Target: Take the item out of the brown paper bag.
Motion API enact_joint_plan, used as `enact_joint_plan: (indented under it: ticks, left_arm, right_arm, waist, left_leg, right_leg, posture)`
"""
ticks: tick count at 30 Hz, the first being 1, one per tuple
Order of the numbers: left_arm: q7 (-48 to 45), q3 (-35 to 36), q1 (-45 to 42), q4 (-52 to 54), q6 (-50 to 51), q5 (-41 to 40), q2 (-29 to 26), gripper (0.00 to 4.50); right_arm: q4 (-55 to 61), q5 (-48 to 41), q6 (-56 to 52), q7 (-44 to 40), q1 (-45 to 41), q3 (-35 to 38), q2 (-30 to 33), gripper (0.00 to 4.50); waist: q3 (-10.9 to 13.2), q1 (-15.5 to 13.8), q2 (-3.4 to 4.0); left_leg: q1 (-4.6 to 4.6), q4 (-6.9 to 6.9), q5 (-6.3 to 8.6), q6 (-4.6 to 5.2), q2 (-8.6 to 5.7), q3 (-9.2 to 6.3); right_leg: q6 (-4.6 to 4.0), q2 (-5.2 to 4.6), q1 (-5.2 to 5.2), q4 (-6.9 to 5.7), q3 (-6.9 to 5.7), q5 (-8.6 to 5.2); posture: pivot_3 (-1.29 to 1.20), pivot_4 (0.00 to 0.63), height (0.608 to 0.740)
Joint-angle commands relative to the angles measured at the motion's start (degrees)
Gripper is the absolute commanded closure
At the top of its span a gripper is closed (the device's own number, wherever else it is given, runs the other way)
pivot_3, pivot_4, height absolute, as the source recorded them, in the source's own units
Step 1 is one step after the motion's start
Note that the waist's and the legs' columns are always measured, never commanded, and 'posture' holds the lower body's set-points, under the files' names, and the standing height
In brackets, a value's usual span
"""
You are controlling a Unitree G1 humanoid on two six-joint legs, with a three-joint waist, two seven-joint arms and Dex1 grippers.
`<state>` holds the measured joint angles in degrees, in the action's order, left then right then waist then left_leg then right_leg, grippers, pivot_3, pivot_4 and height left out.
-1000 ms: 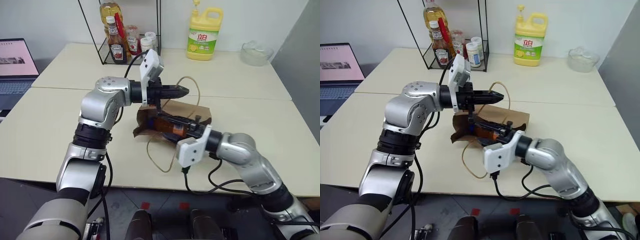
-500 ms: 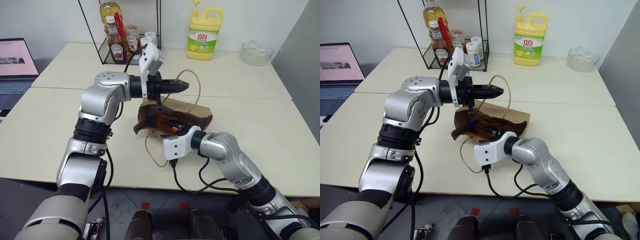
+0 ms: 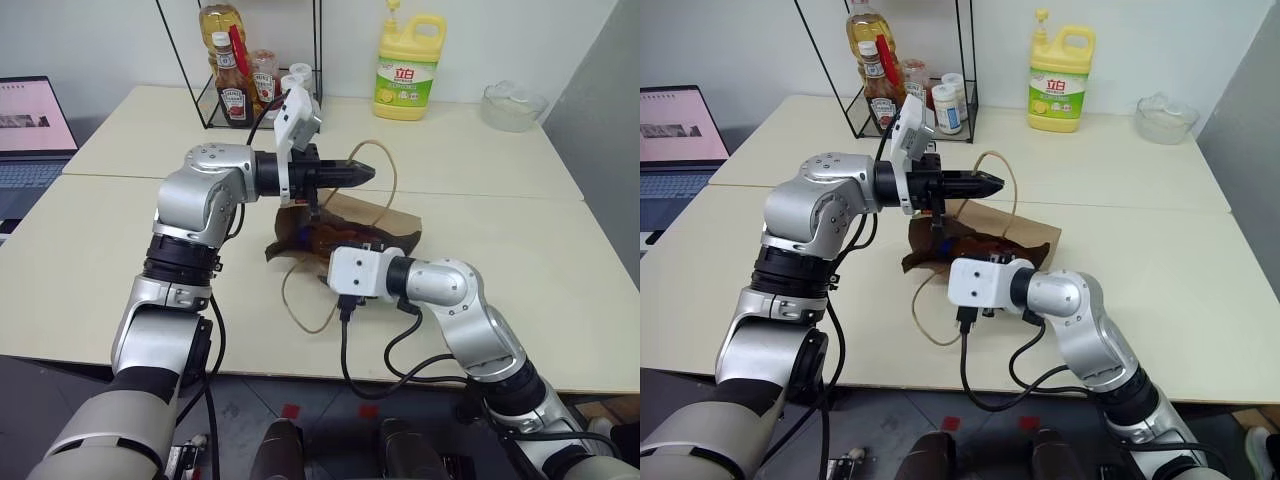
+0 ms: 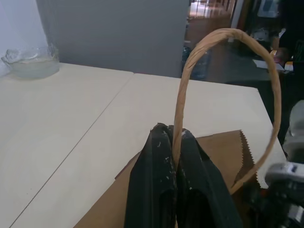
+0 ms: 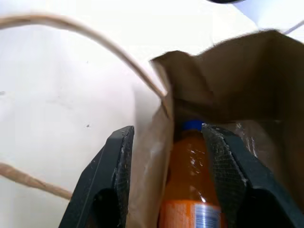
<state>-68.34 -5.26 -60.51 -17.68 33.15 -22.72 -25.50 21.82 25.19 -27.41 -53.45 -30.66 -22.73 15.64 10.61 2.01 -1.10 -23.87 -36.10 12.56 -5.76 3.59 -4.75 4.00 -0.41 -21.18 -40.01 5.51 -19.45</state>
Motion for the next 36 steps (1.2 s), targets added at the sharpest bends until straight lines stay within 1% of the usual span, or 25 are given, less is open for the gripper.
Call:
enact_joint_plan:
  ticks: [1,3,7,10,17,19,22,29,32,35,36]
  left_arm:
    - [-0.81,1.10,-1.78,2.08,0.25,-1.41,-0.41,4.50]
    - [-0.94,1.06,-1.77,2.29,0.45,-1.43,-0.35,4.50]
    - [-1.16,1.11,-1.68,2.53,0.64,-1.39,-0.35,4.50]
    - [-1.24,1.15,-1.46,3.12,1.06,-1.51,-0.50,4.50]
    - [-1.39,1.29,-0.97,3.92,1.80,-1.64,-0.69,4.50]
    - [-1.48,1.28,-0.87,3.96,1.80,-1.64,-0.73,4.50]
    - [-1.50,1.20,-0.75,4.11,1.79,-1.67,-0.63,4.50]
    - [-1.54,1.22,-0.91,3.86,1.87,-1.73,-0.64,4.50]
    - [-1.52,1.29,-0.90,3.85,1.93,-1.76,-0.79,4.50]
    - [-1.41,1.33,-0.91,3.85,1.98,-1.81,-0.89,4.50]
    - [-1.38,1.33,-0.86,3.91,1.99,-1.87,-0.92,4.50]
  right_arm:
    - [-1.21,-1.67,-4.14,2.50,-2.38,1.12,-1.76,2.15]
    - [-3.09,-2.15,-6.30,4.04,-3.36,0.86,-3.12,2.15]
    - [-6.35,-3.17,-7.31,6.99,-5.15,0.39,-4.77,2.15]
    - [-5.59,-6.37,-11.49,7.77,-5.90,2.23,-7.37,2.15]
    - [-4.75,-12.71,-18.43,9.41,-7.15,4.72,-9.31,2.15]
    - [-4.97,-12.88,-18.66,10.93,-7.46,4.57,-8.97,2.15]
    - [-7.57,-10.68,-15.70,14.10,-8.05,2.47,-7.09,2.15]
    - [-11.56,-6.81,-8.28,16.20,-9.83,-3.65,-2.05,2.15]
    - [-11.55,-6.09,-7.87,15.67,-10.52,-5.41,-1.13,1.53]
    - [-11.72,-3.87,-7.59,14.59,-11.74,-8.30,0.22,0.58]
    - [-11.78,-2.87,-7.32,14.13,-12.34,-9.51,0.79,0.19]
  waist:
    - [0.00,0.04,0.00]
    - [0.00,0.15,0.00]
    - [0.00,0.26,0.00]
    - [0.00,0.35,0.01]
    - [0.01,0.40,0.02]
    - [0.01,0.43,0.02]
    - [0.01,0.43,0.03]
    - [0.02,0.51,0.03]
    - [0.02,0.52,0.02]
    - [0.02,0.55,0.03]
    - [0.02,0.56,0.03]
  left_leg:
    - [-0.01,0.00,0.00,0.00,0.00,0.00]
    - [0.00,0.01,0.00,0.00,0.00,0.00]
    - [-0.02,0.02,0.00,-0.01,0.00,0.00]
    - [-0.01,0.02,0.00,0.00,0.01,0.00]
    - [-0.03,0.04,0.00,0.01,0.00,0.00]
    - [-0.02,0.04,0.01,0.01,0.01,0.00]
    - [-0.04,0.04,0.05,0.09,0.00,0.01]
    - [-0.05,0.06,0.06,0.11,0.00,0.02]
    - [-0.06,0.06,0.06,0.10,0.01,0.02]
    - [-0.06,0.06,0.06,0.10,0.01,0.02]
    - [-0.06,0.06,0.06,0.10,0.01,0.02]
  right_leg:
    - [0.00,0.00,-0.02,0.00,0.00,0.00]
    - [0.00,0.00,-0.03,0.00,0.00,0.00]
    - [0.00,0.00,-0.04,0.00,0.01,0.00]
    - [0.00,0.00,-0.04,0.00,0.00,0.00]
    - [0.00,0.00,-0.06,-0.01,0.00,0.00]
    - [0.00,0.01,-0.08,-0.02,0.00,0.00]
    - [0.00,0.00,-0.10,-0.02,0.01,0.00]
    - [0.00,0.01,-0.13,0.00,0.02,0.00]
    - [0.00,0.01,-0.13,0.00,0.02,0.00]
    - [0.00,0.01,-0.13,-0.01,0.02,0.00]
    - [0.00,0.01,-0.14,-0.01,0.02,0.00]
  posture:
    - [0.00,0.150,0.740]
    - [0.00,0.150,0.740]
    - [0.00,0.150,0.740]
    - [0.00,0.150,0.740]
    - [0.00,0.150,0.740]
    - [0.00,0.150,0.740]
    - [0.00,0.150,0.740]
    - [0.00,0.150,0.740]
    - [0.00,0.150,0.740]
    - [0.00,0.150,0.740]
    - [0.00,0.150,0.740]
